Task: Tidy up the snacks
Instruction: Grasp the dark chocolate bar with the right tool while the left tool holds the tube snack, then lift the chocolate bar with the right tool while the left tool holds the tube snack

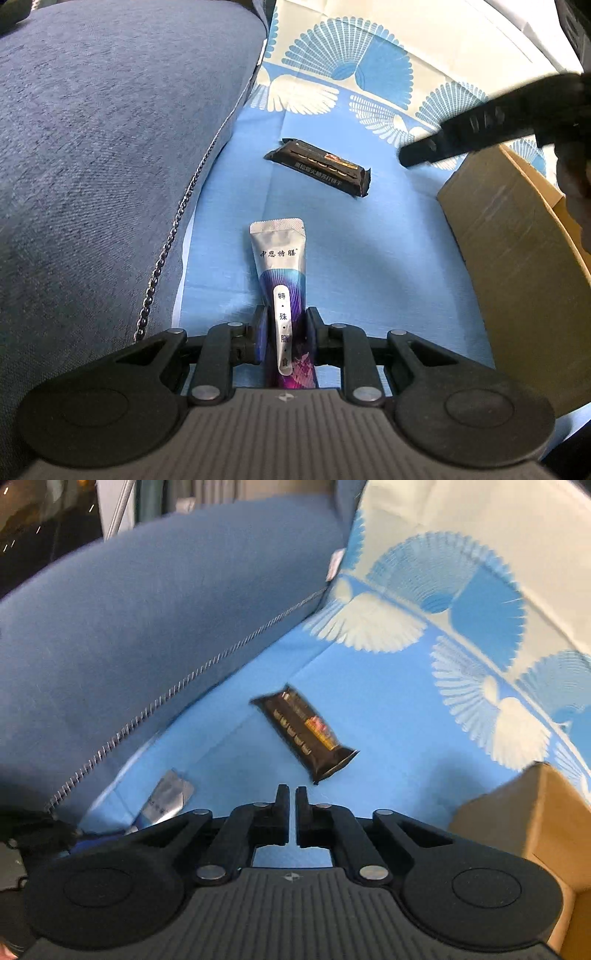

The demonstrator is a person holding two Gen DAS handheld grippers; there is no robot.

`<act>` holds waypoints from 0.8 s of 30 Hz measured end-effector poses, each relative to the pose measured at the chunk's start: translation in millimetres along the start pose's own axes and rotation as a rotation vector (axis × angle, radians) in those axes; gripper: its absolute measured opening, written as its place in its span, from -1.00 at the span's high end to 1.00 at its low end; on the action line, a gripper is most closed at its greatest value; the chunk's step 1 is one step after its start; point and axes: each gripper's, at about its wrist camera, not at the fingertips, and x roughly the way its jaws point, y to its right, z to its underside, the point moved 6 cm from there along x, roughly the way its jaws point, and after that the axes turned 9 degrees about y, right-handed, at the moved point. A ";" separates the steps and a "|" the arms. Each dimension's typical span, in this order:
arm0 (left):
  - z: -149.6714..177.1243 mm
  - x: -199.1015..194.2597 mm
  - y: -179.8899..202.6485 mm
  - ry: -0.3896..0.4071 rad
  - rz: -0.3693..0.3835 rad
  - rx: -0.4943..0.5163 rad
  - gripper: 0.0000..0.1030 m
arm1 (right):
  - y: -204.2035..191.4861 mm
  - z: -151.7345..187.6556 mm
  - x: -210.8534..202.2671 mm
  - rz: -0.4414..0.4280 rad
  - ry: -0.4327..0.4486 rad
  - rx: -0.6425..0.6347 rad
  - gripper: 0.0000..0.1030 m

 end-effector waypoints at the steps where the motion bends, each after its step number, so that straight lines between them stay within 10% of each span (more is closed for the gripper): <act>1: 0.1 -1.6 -0.3 0.001 0.004 -0.002 0.55 | 1.4 -3.0 -4.4 0.004 0.018 0.012 0.27; 7: 1.6 -3.8 -0.4 0.008 0.000 0.002 0.54 | 0.2 -30.5 24.7 -0.008 0.026 -0.026 -0.29; 20: 7.6 0.1 -0.2 0.031 -0.023 0.020 0.54 | 3.0 -26.3 148.4 -0.025 -0.134 -0.069 -0.72; 24: 9.4 -1.1 1.2 0.031 -0.025 0.019 0.54 | 6.8 -23.4 140.4 -0.093 -0.093 0.005 0.16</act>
